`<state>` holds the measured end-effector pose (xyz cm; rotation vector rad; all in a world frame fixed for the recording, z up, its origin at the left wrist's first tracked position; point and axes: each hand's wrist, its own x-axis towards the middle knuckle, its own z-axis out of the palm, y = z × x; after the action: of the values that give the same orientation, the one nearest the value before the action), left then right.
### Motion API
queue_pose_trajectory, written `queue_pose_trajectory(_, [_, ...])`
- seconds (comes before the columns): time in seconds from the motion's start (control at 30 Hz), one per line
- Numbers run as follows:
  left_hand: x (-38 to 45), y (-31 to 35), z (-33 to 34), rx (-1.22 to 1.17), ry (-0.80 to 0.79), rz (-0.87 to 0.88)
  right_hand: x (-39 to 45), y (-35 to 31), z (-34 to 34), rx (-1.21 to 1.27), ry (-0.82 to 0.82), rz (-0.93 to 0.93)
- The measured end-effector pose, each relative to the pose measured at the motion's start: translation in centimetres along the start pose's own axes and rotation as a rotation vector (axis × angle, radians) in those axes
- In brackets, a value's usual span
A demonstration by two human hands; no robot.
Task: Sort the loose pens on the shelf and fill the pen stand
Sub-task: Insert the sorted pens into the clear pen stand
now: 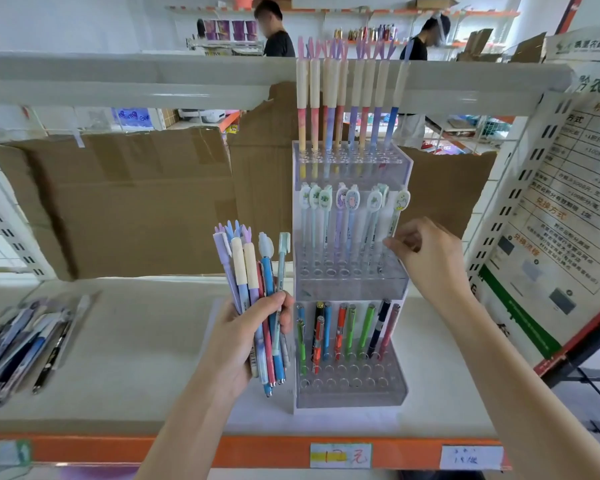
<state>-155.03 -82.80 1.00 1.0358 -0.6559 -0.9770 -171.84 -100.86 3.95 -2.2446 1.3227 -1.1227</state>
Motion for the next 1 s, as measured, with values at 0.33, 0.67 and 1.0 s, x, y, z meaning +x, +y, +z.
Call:
queue_pose_trajectory(0.33, [-0.9,-0.2,0.3,-0.097,-0.046,-0.026,-5.6,-8.3,2.0,0.293,-0.515,-0.074])
queue_pose_trajectory(0.67, [-1.2,0.5,-1.0,-0.120,0.093,-0.053,-2.2,-10.5,1.4,0.630,-0.104,-0.038])
queue_pose_trajectory(1.0, [-1.2,0.5,-1.3,-0.112,0.056,-0.057,-0.7,-9.4,3.8,0.300,-0.066,-0.257])
